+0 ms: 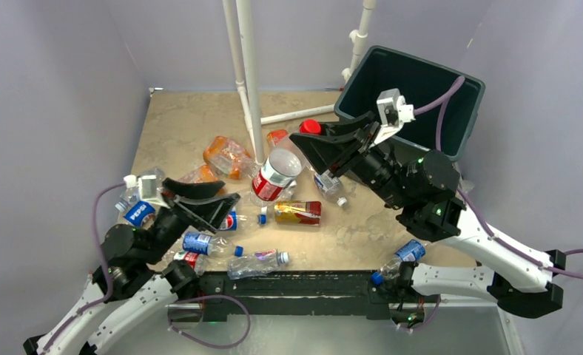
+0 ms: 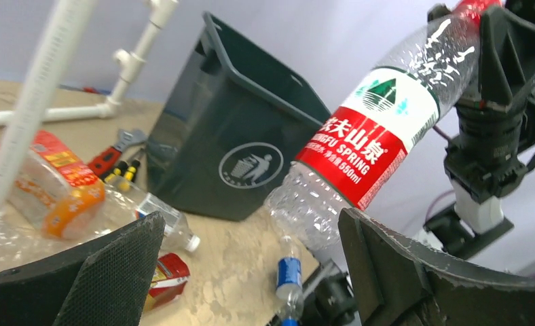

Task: Put the plastic bottles in the bin
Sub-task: Pick up the plastic bottle at the center of the board, then place the plastic bottle in the trash bin.

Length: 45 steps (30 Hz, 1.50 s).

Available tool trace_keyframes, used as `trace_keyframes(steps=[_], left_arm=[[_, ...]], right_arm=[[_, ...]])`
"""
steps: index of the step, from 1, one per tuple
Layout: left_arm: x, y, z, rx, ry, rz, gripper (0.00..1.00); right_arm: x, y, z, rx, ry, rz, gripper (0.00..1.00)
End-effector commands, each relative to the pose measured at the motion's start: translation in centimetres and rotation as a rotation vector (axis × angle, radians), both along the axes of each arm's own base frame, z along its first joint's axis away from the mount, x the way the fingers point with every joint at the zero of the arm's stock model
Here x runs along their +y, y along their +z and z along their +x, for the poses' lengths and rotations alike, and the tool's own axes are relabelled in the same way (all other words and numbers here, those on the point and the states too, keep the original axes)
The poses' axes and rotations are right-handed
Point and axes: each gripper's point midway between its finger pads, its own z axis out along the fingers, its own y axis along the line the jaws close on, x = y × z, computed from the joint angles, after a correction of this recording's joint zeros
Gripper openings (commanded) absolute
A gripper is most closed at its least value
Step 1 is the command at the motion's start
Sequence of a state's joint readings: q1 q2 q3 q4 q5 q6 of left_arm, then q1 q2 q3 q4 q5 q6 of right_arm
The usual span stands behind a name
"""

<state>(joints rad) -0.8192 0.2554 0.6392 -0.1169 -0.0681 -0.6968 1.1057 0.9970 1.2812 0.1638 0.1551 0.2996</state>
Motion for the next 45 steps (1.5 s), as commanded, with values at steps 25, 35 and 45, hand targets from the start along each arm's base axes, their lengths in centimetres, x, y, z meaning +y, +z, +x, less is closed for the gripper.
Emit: trace_keyframes(steps=[25,35,45], left_arm=[[-1.8,-4.3,3.7,0.105,0.08,0.051,0.98],[-4.2,-5.8,3.8,0.134,-0.011,-0.026,0.98],[-4.8,-7.2,4.4,0.174,-0.009,-0.005,0.97]], right_arm=[[-20.5,6.5,7.3,0.008,-1.141,-0.058,0.0],[-22.5,8.9,9.6,-0.028,-1.319,-0.064,0.0],[-25.7,2.1,24.3,0.172,-1.385,-0.237,0.0]])
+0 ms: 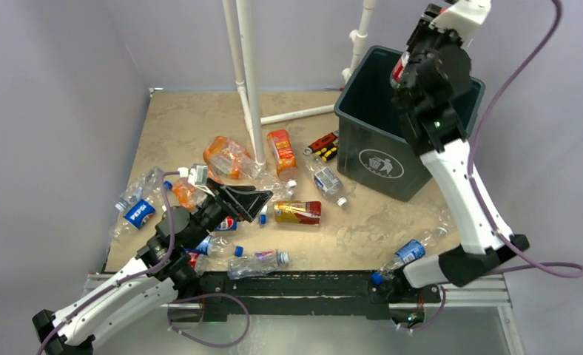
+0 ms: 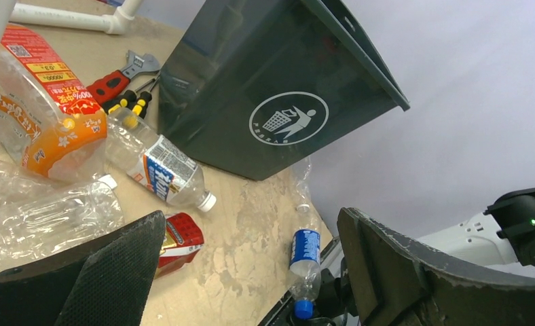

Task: Put the plastic bottles in the bin
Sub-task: Place the plastic bottle in the trash bin.

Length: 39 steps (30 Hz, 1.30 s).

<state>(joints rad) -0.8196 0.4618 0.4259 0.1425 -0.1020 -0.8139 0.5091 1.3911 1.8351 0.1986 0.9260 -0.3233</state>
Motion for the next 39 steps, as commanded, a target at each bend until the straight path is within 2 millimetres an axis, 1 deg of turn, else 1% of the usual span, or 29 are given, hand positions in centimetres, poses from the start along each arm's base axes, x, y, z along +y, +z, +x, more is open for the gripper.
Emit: trace_keyframes(steps=[1,4,6,11,14,17,18,19,20,21,22,23,24,29,32,33,35,36,39], left_arm=[[-0.3,0.9,-0.2,-0.013,-0.018,-0.03,0.97],[-0.4,0.5,-0.2,-0.006,-0.023,-0.017,0.97],[-0.4,0.4,-0.3,-0.003,-0.029,-0.01,0.97],[-0.3,-0.6,-0.3,0.008,-0.022,0.005,0.97],[-0.4,-1.1,-0.3,0.019,-0.025,0.007,0.97],[-0.5,-1.5,-0.3,0.036,-0.031,0.02,0.97],[-0.6,-1.6,-0.3,0.043,-0.033,0.026,0.97],[-0.6,-1.7,-0.3,0.047,-0.034,0.03,0.97],[-0.5,-1.6,-0.3,0.049,-0.034,0.033,0.97],[-0.5,-1.6,-0.4,0.052,-0.033,0.034,0.97],[-0.4,-1.7,-0.4,0.053,-0.03,0.036,0.97],[-0.3,-1.6,-0.5,0.052,-0.029,0.035,0.97],[-0.2,-1.6,-0.5,0.051,-0.026,0.036,0.97],[-0.1,-1.6,-0.5,0.051,-0.022,0.031,0.97],[-0.2,-1.7,-0.4,0.058,-0.023,0.034,0.97],[-0.2,-1.8,-0.4,0.059,-0.025,0.035,0.97],[-0.3,-1.8,-0.4,0.061,-0.024,0.038,0.97],[-0.2,-1.9,-0.4,0.061,-0.023,0.041,0.97],[0.0,-2.0,-0.3,0.063,-0.011,0.05,0.97]], right_arm=[[0.7,-6.0,6.0,0.157,0.126,0.082,0.0],[0.3,-9.7,8.5,0.249,0.127,0.117,0.0],[0.2,-12.0,9.2,0.296,0.117,0.119,0.0],[-0.7,-15.8,9.7,0.349,0.104,0.123,0.0],[-0.9,-18.3,10.1,0.4,0.1,0.118,0.0],[-0.7,-20.3,10.3,0.437,0.114,0.127,0.0],[-0.6,-20.9,10.4,0.448,0.124,0.132,0.05],[-0.5,-21.3,10.4,0.455,0.137,0.139,0.14],[-0.3,-21.5,10.4,0.456,0.151,0.147,0.31],[0.0,-21.7,10.4,0.458,0.164,0.151,0.43],[0.1,-21.7,10.4,0.457,0.173,0.155,0.52],[0.2,-21.6,10.3,0.454,0.182,0.16,0.58],[0.4,-21.3,10.2,0.448,0.193,0.164,0.62],[0.6,-19.0,9.4,0.403,0.224,0.179,0.72],[0.5,-16.9,8.4,0.357,0.244,0.19,0.79],[0.4,-15.8,7.9,0.329,0.249,0.196,0.82],[0.5,-13.6,6.5,0.275,0.282,0.217,0.95],[0.8,-12.5,5.5,0.246,0.315,0.229,0.98],[2.1,-9.7,2.3,0.174,0.44,0.246,0.99]])
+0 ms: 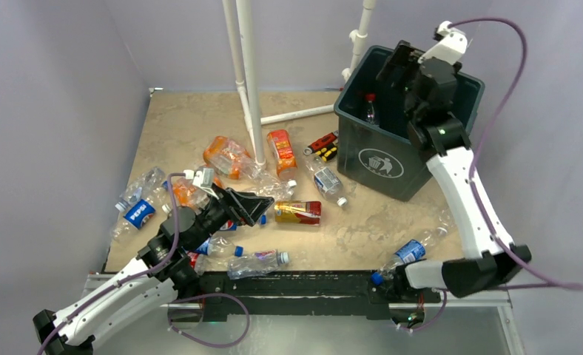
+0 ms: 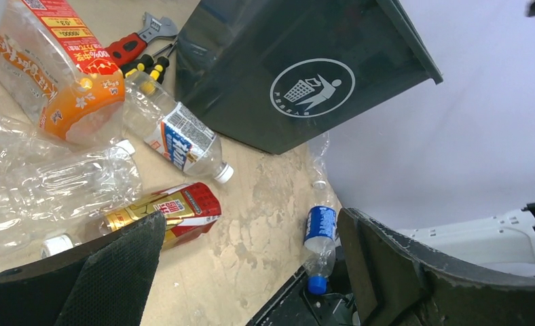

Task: Put the plastic bottles in the bin
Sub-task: Place the plastic bottle in the trash bin, then pick up the plastic bottle at the center of the board.

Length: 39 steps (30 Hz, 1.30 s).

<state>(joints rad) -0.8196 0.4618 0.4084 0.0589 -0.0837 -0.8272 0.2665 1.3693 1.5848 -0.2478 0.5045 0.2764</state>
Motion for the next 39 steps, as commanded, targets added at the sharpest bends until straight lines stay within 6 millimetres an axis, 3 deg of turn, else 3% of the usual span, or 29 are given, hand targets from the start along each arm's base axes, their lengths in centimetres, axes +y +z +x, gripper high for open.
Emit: trace_keyframes(steps=[1,5,9,12,17,21,26,27,28,32,36,39], left_arm=[[0.3,0.9,0.1,-0.014,0.013,-0.01,0.97],[0.6,0.9,0.3,-0.008,0.033,0.022,0.97],[1.5,-0.4,0.6,0.039,0.074,0.098,0.97],[2.5,-2.1,0.9,0.102,0.125,0.162,0.97],[4.7,-4.8,1.2,0.214,0.237,0.259,0.95],[6.3,-6.0,1.3,0.275,0.313,0.297,0.95],[8.2,-6.0,1.3,0.31,0.408,0.3,0.94],[8.7,-5.9,1.3,0.316,0.434,0.3,0.94],[9.3,-5.9,1.4,0.322,0.464,0.299,0.94],[11.2,-5.6,1.3,0.345,0.559,0.291,0.94],[11.6,-5.4,1.3,0.35,0.578,0.284,0.94],[11.4,-5.9,1.2,0.354,0.568,0.29,0.93]], right_arm=[[2.0,7.7,-5.8,-0.2,0.181,0.108,0.99],[6.7,9.2,-10.8,-0.283,0.508,0.097,0.99],[12.8,9.3,-18.8,-0.384,0.989,0.032,0.99],[14.0,7.6,-22.2,-0.375,1.133,0.038,0.99],[14.4,1.5,-23.6,-0.27,1.177,0.088,0.96],[15.7,-3.7,-23.1,-0.167,1.173,0.092,0.94],[21.4,-7.4,-24.1,-0.076,1.212,0.076,0.93],[23.3,-8.5,-25.3,-0.049,1.245,0.054,0.93],[24.1,-9.6,-24.9,-0.022,1.213,0.023,0.93],[28.7,-14.6,-26.9,0.087,1.199,-0.088,0.94],[28.3,-19.4,-25.8,0.173,1.093,-0.133,0.95],[27.0,-24.6,-25.2,0.291,1.015,-0.217,0.98]])
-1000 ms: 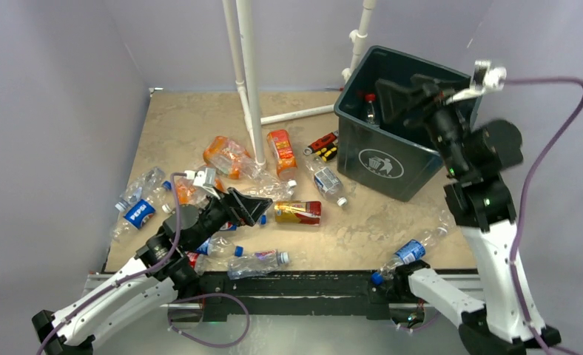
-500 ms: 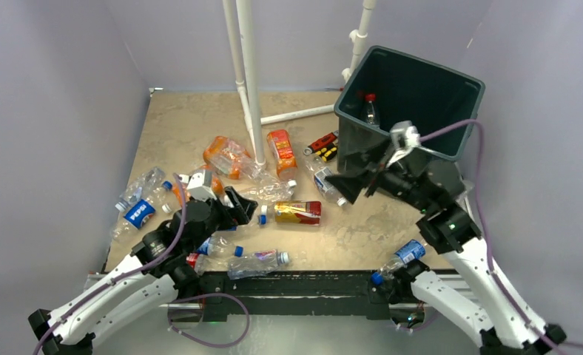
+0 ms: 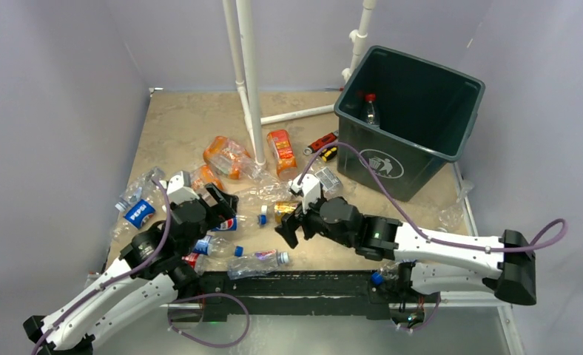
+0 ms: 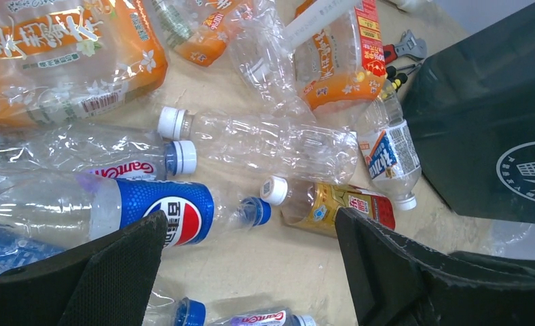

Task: Put the plastic bottles in the bin
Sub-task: Pick up the plastic bottle at the center of the board.

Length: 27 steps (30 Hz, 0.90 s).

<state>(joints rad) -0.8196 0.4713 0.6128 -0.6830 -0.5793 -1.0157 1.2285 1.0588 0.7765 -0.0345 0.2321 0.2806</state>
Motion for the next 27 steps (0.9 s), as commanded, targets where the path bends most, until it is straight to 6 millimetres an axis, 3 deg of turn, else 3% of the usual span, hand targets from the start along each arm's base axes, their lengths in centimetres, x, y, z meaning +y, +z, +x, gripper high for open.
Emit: trace_keyframes(steps=[1,3,6,13,16,22,27], left_arm=[[0.5,0.4,0.1,-0.009,0.034,-0.019,0.93],[-0.1,-0.2,0.1,-0.006,0.011,-0.035,0.93],[-1.3,-1.3,0.0,0.0,-0.03,-0.066,0.93],[-2.7,-1.2,-0.3,-0.003,-0.112,-0.075,0.93],[-2.8,-1.3,-0.6,0.001,-0.132,-0.078,0.93],[-2.8,-2.2,-1.0,-0.004,-0.142,-0.106,0.93],[-3.1,-2.2,-1.0,-0.012,-0.153,-0.116,0.93]], right_arm=[[-2.5,-4.2,2.8,-0.011,-0.205,-0.114,0.99],[-3.0,-6.9,3.1,0.021,-0.24,-0.18,0.99],[-2.8,-8.9,4.0,0.055,-0.282,-0.214,0.99],[-2.9,-9.5,8.6,0.095,-0.331,-0.149,0.99],[-2.9,-9.7,9.7,0.094,-0.33,-0.152,0.99],[-1.4,-12.0,8.5,0.176,-0.222,-0.163,0.99],[-2.1,-13.4,7.1,0.211,-0.21,-0.152,0.99]])
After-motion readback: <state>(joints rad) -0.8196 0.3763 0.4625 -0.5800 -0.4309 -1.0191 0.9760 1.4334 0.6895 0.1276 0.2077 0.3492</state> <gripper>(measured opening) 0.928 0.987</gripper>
